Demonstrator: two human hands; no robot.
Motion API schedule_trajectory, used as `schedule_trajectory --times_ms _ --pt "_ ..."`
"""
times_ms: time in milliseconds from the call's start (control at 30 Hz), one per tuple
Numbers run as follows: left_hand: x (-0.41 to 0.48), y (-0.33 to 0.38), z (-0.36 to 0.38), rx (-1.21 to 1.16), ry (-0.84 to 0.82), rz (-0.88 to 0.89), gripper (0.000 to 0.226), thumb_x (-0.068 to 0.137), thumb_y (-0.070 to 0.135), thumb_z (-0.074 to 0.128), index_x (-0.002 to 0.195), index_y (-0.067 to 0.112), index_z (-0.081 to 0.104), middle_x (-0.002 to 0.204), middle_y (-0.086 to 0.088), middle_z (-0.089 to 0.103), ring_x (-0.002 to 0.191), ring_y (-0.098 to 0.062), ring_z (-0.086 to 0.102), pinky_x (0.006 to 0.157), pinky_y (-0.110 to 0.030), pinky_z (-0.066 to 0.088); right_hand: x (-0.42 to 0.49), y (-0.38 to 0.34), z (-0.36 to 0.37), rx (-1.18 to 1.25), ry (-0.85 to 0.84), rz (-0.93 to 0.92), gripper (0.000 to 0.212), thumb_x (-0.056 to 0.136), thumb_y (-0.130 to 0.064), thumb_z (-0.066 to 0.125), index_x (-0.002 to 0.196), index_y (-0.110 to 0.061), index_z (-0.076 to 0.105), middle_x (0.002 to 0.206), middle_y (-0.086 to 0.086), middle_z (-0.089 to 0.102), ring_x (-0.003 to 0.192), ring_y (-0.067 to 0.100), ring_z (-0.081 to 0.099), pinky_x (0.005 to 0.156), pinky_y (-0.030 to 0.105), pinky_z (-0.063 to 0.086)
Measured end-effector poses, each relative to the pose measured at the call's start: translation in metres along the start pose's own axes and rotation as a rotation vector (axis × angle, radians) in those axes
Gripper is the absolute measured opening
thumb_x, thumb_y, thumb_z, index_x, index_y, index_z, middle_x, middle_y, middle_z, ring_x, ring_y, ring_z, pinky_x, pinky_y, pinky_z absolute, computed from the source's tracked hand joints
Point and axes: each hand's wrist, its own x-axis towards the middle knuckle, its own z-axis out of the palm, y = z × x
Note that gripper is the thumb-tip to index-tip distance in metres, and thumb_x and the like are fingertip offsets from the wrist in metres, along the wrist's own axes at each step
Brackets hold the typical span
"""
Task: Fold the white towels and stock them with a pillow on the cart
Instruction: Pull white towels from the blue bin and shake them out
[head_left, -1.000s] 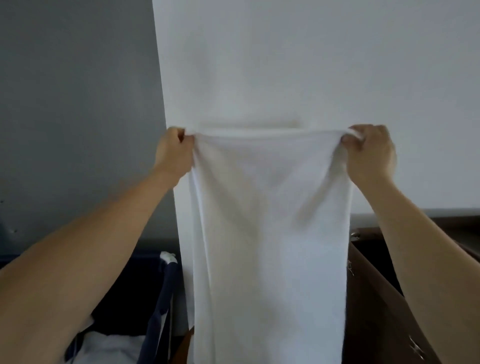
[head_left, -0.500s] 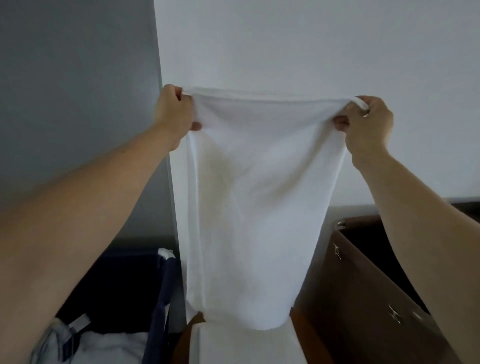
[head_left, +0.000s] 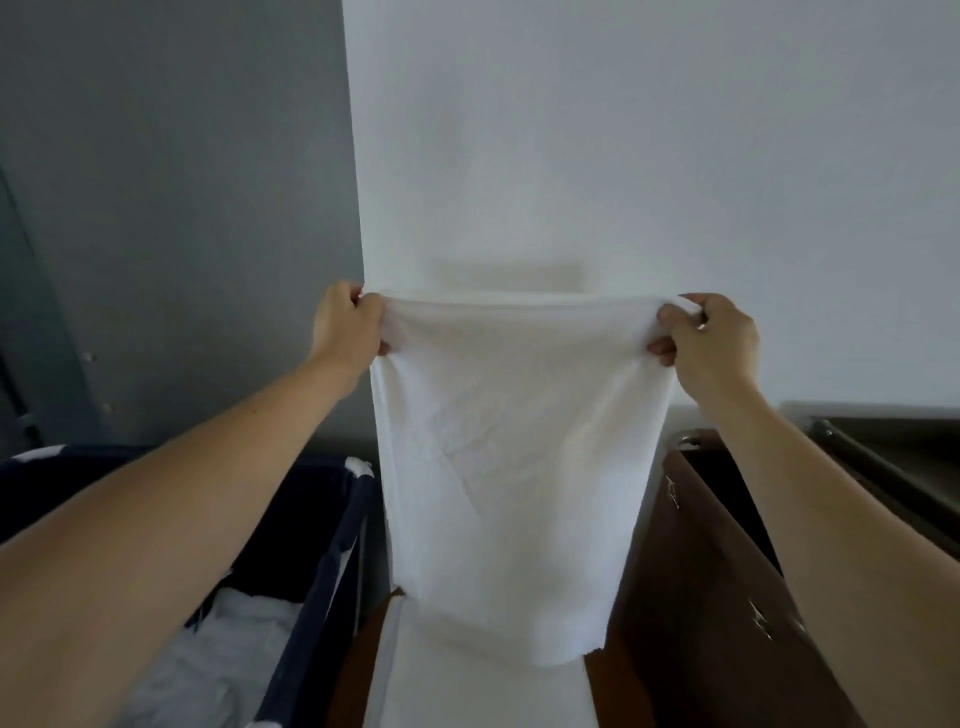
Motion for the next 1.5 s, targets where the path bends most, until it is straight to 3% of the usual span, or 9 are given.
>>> schedule_trajectory --times_ms 100,200,433,800,1067,1200,1267,1367,1500 --pt "-0.020 -0.012 0.000 0.074 0.005 -0.032 0.014 0.096 0.017 0.041 0.090 0.010 0.051 0.080 -0.001 0.049 0.073 -0.022 0.052 0.068 -0.042 0.055 -0.012 0.016 -0.009 -0.035 -0.104 0.038 0.008 0.096 -0.022 0.059 0.102 -0.018 0.062 0.068 0.003 0.071 0.060 0.018 0.065 0.060 0.026 0.050" --pt "-0.032 -0.015 0.005 0.102 0.013 -0.045 0.016 0.094 0.015 0.043 0.083 0.006 0.052 0.074 -0.005 0.045 0.069 -0.024 0.046 0.068 -0.048 0.056 -0.015 0.028 -0.015 -0.030 -0.151 0.088 0.007 0.095 -0.022 0.060 0.101 -0.018 0.063 0.067 0.004 0.071 0.062 0.022 0.065 0.064 0.030 0.053" --pt "-0.036 -0.022 0.014 0.120 -0.016 -0.136 0.014 0.096 0.013 0.044 0.092 0.004 0.053 0.081 -0.001 0.047 0.067 -0.017 0.049 0.075 -0.049 0.060 -0.020 0.043 -0.007 0.030 -0.180 0.180 0.013 0.096 -0.018 0.060 0.107 -0.012 0.063 0.073 0.006 0.072 0.068 0.022 0.071 0.075 0.036 0.059" --pt "0.022 0.065 0.006 -0.108 0.123 0.048 0.013 0.096 0.017 0.048 0.096 0.005 0.052 0.083 0.003 0.046 0.071 -0.010 0.051 0.069 -0.039 0.060 0.037 -0.026 -0.019 0.229 0.017 -0.049 0.011 0.091 -0.018 0.059 0.089 -0.029 0.060 0.077 -0.002 0.071 0.076 0.018 0.073 0.085 0.044 0.059" --pt "-0.014 0.068 -0.029 -0.150 0.116 0.078 0.011 0.094 0.015 0.047 0.095 0.006 0.053 0.085 0.003 0.047 0.080 -0.012 0.052 0.063 -0.032 0.060 -0.004 -0.038 -0.041 0.224 -0.017 -0.085 0.008 0.093 -0.019 0.059 0.099 -0.024 0.061 0.077 -0.005 0.073 0.075 0.011 0.074 0.089 0.043 0.057" --pt "-0.070 0.039 -0.063 -0.154 0.034 0.004 0.011 0.095 0.013 0.046 0.087 0.010 0.054 0.090 0.001 0.052 0.082 -0.017 0.056 0.069 -0.038 0.059 -0.065 -0.030 -0.064 0.129 -0.104 -0.021 0.014 0.094 -0.021 0.063 0.108 -0.020 0.063 0.070 -0.006 0.074 0.075 0.014 0.074 0.087 0.035 0.057" --pt "-0.109 0.013 -0.085 -0.147 -0.046 -0.053 0.014 0.094 0.010 0.045 0.082 0.009 0.053 0.090 -0.003 0.051 0.081 -0.019 0.055 0.071 -0.042 0.059 -0.108 -0.017 -0.077 0.054 -0.179 0.036 0.018 0.094 -0.020 0.065 0.111 -0.015 0.064 0.072 -0.001 0.075 0.072 0.019 0.074 0.086 0.042 0.058" --pt "-0.167 -0.039 -0.116 -0.091 -0.209 -0.174 0.015 0.095 0.008 0.045 0.082 0.004 0.053 0.093 -0.010 0.052 0.085 -0.028 0.057 0.072 -0.045 0.060 -0.176 0.006 -0.097 -0.040 -0.335 0.145 0.008 0.093 -0.014 0.067 0.100 -0.012 0.066 0.072 0.007 0.074 0.072 0.031 0.073 0.082 0.052 0.059" --pt "-0.239 -0.111 -0.144 0.041 -0.410 -0.396 0.013 0.098 0.010 0.047 0.095 0.003 0.057 0.103 -0.017 0.056 0.096 -0.034 0.061 0.079 -0.047 0.060 -0.254 0.042 -0.106 -0.240 -0.539 0.263 0.002 0.094 -0.010 0.065 0.094 -0.009 0.067 0.069 0.009 0.073 0.069 0.033 0.070 0.076 0.050 0.060"
